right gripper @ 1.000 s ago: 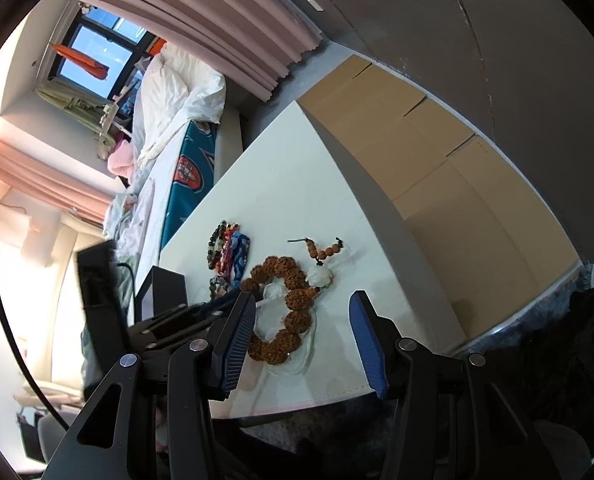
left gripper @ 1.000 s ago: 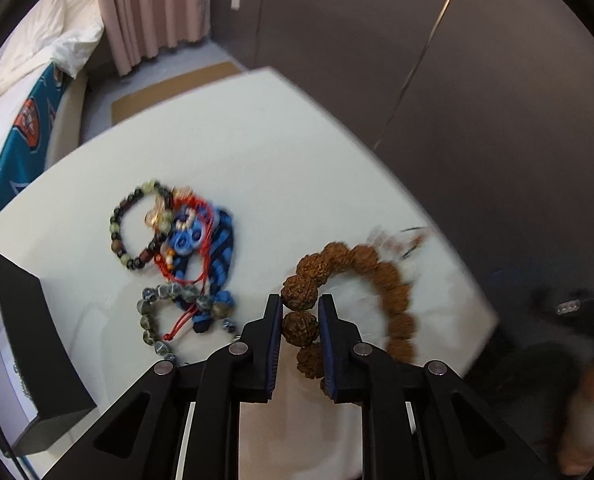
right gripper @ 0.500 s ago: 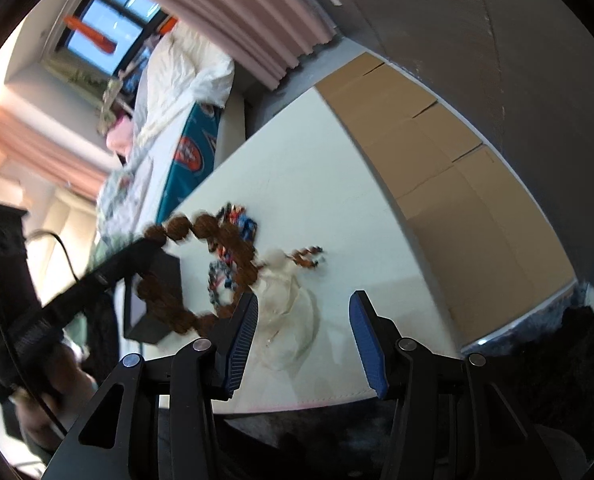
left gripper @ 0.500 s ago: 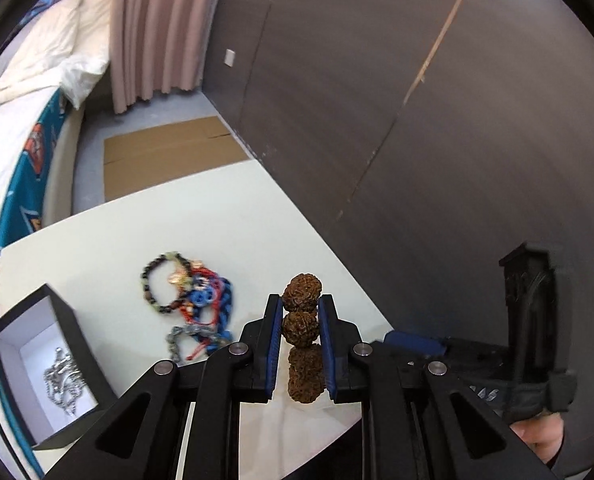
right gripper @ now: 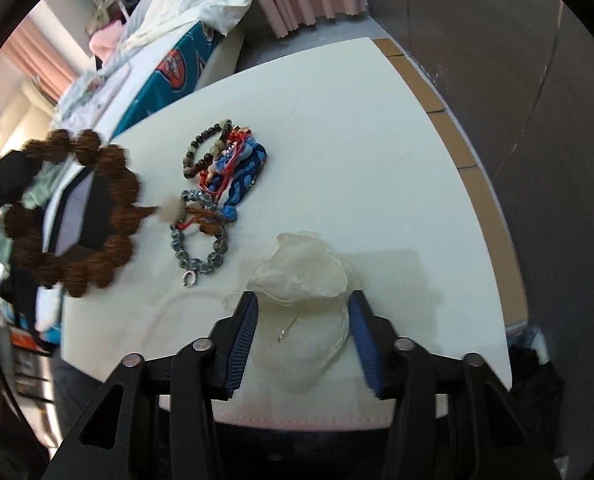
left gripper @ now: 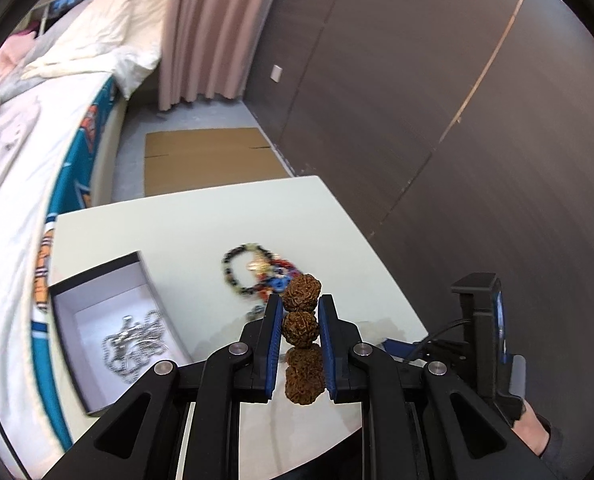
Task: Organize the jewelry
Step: 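Drop the bead bracelet into the box with the left gripper while the right gripper places the white pouch there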
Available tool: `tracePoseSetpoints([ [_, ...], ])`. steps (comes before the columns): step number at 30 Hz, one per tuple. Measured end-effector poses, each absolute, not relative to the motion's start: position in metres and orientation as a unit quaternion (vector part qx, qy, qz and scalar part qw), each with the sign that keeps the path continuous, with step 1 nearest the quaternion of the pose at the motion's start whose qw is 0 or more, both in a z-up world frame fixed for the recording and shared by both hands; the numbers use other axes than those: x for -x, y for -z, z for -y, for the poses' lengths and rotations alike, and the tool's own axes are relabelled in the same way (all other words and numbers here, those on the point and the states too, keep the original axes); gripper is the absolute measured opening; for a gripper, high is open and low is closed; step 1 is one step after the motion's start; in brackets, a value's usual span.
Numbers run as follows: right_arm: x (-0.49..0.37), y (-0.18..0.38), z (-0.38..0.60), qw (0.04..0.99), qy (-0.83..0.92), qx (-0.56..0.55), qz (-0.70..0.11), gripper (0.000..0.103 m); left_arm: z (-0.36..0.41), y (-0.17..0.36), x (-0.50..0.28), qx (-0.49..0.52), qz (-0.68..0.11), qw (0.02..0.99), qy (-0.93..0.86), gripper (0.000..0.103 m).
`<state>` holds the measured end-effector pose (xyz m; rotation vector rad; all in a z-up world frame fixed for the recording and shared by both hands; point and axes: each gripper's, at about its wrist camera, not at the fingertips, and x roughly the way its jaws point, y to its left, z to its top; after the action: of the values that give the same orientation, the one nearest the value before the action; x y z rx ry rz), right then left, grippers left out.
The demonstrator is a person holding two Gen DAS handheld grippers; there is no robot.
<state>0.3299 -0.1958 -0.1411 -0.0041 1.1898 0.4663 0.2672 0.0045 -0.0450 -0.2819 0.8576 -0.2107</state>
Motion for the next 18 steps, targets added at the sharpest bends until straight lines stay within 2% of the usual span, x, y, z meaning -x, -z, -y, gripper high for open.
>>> tracePoseSetpoints([
  [1,-0.33,0.143,0.193,0.801,-0.218,0.006,-0.557,0.005,-0.011,0.044,-0.264,0.139,-0.411,0.896,0.098,0.018],
  [2,-0.331,0.144,0.192,0.798,-0.22,0.005,-0.561,0.003,-0.016,0.043,-0.261,0.142,-0.409,0.896,0.096,0.018],
  [11,-0.324,0.11,0.191,0.823,-0.236,-0.028,-0.515,0.003,-0.068,0.029,-0.233,0.18,-0.378,0.905,0.074,0.018],
  [18,-0.314,0.064,0.152,0.832,-0.282,-0.038,-0.477,0.003,-0.103,0.015,-0.212,0.199,-0.35,0.913,0.06,0.018],
])
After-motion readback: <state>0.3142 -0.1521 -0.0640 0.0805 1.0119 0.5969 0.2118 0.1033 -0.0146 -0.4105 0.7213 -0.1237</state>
